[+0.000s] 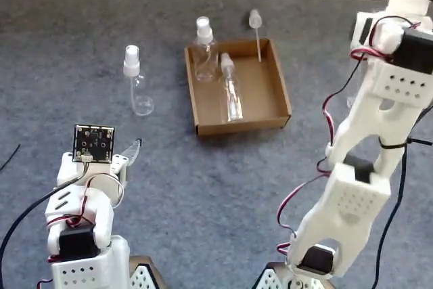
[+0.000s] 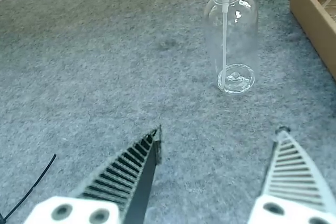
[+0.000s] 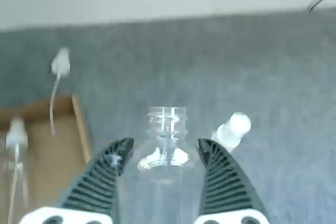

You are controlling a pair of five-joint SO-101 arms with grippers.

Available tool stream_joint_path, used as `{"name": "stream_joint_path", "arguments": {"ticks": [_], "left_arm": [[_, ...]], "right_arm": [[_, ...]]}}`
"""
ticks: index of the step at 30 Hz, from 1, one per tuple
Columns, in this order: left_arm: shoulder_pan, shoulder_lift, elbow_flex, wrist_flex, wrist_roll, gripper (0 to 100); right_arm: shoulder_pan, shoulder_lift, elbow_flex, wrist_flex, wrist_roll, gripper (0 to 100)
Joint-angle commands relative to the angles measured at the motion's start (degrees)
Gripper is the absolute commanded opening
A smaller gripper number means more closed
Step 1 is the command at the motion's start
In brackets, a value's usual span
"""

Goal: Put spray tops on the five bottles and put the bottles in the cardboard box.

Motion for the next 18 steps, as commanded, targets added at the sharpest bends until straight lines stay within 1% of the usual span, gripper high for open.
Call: {"name": "stream_joint_path", "arguments": {"ticks": [1, 4, 6, 10, 12, 15, 18], "left_arm": [[-0.4, -0.31, -0.22, -1.67, 0.62, 30], [-0.4, -0.31, -0.22, -1.67, 0.62, 30], [-0.4, -0.48, 0.4, -1.76, 0.62, 30], [-0.31, -0.4, 1.01, -2.73, 0.62, 30], [-0.31, -0.4, 1.01, -2.64, 0.62, 30], [-0.31, -0.48, 1.71, -2.99, 0.62, 30], [-0.31, -0.48, 2.95, -4.92, 0.62, 30]], "right_arm": [[-0.84, -14.02, 23.34, 1.19, 3.96, 0.4], [-2.07, -23.6, 42.68, 0.22, 7.21, 0.5], [-2.24, -28.7, 56.84, -6.37, 8.88, 0.5], [-1.63, -36.79, 86.37, -29.14, 8.79, 0.5], [-1.71, -40.75, 99.3, -40.84, 6.68, 0.5], [-1.71, -47.52, 116.18, -58.95, 2.02, 0.5], [-3.91, -53.58, 130.33, -73.19, 1.85, 0.5]]}}
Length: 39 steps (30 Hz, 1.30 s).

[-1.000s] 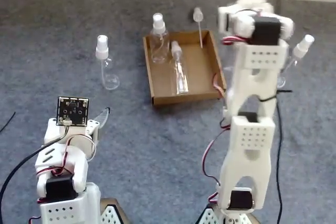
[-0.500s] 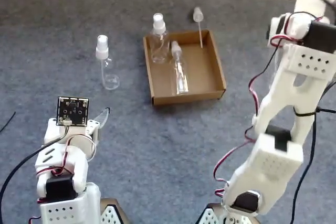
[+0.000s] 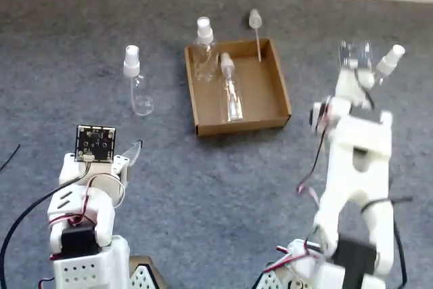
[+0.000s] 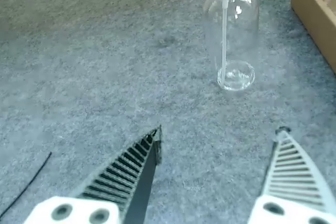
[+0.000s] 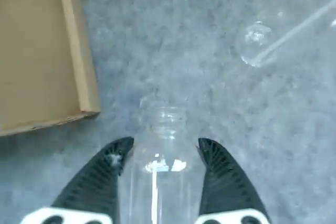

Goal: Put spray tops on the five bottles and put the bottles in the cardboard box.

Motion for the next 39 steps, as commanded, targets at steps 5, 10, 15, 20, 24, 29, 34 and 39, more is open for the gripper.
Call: {"name": "stream_joint_path", "arguments": {"ticks": [5, 10, 15, 20, 24, 29, 34, 39], "left_arm": [[-0.66, -0.48, 1.8, -3.87, 0.62, 30], [-0.84, -0.48, 3.74, -3.87, 0.62, 30], [-5.76, -0.57, 4.97, -3.87, 0.62, 30], [-10.42, -0.57, 5.32, -4.13, 0.62, 30], [-12.09, -0.57, 6.73, -4.22, 0.62, 31], [-12.62, -0.57, 5.14, -3.96, 0.97, 30], [-12.7, -0.57, 7.87, -3.96, 0.97, 30], [-12.09, -0.48, 10.59, -3.87, 2.73, 30]], "right_arm": [[-6.02, -12.62, 29.67, -22.02, 7.21, 0.7], [-4.97, -13.32, 30.2, -19.47, 7.12, 9.2], [-1.27, -13.76, 30.46, -19.38, -1.93, 25.1], [-2.33, -18.77, 32.66, -19.38, -4.13, 40.1], [-4.88, -24.13, 33.98, -19.21, -3.96, 43.2], [-5.23, -39.52, 41.63, -17.27, -8.35, 31.8], [-6.29, -60.0, 55.16, -16.4, -9.32, 10.1], [-6.29, -79.96, 67.12, -16.22, -9.23, 2.5]]}}
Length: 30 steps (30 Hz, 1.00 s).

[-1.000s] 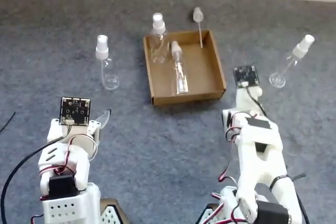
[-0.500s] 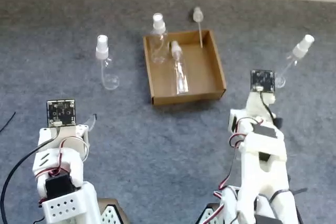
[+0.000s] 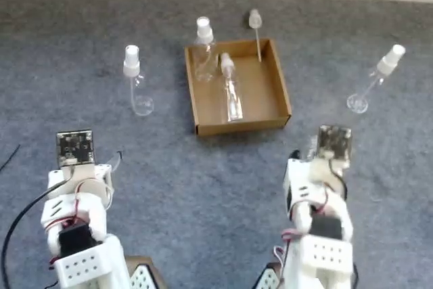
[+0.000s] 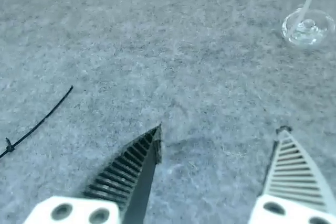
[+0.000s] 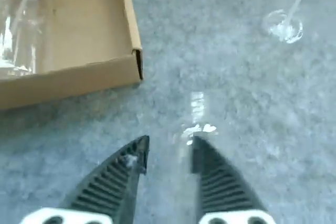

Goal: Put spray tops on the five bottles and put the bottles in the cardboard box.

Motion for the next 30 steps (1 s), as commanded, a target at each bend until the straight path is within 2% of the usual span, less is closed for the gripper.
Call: {"name": "stream_joint_path", "arguments": {"ticks": [1, 4, 11, 19, 30], "left_arm": [[0.48, -0.48, 1.36, -1.32, 3.43, 30], [1.01, 0.04, 1.36, -0.53, 4.31, 30], [0.92, -0.48, 1.36, 9.49, 4.31, 30], [1.01, -0.57, 1.27, 22.59, 4.31, 30], [1.01, -0.57, 1.27, 22.86, 4.31, 30]], "right_arm": [[-0.31, -19.03, 9.71, 0.22, -0.53, 2.5], [-0.22, -24.84, 13.93, 6.81, -0.62, 2.5], [-1.63, -21.49, 10.86, 11.65, -0.62, 2.5], [-1.8, -21.58, 10.77, 37.14, -0.62, 2.5], [-1.89, -24.31, 10.95, 38.73, -0.62, 2.5]]}}
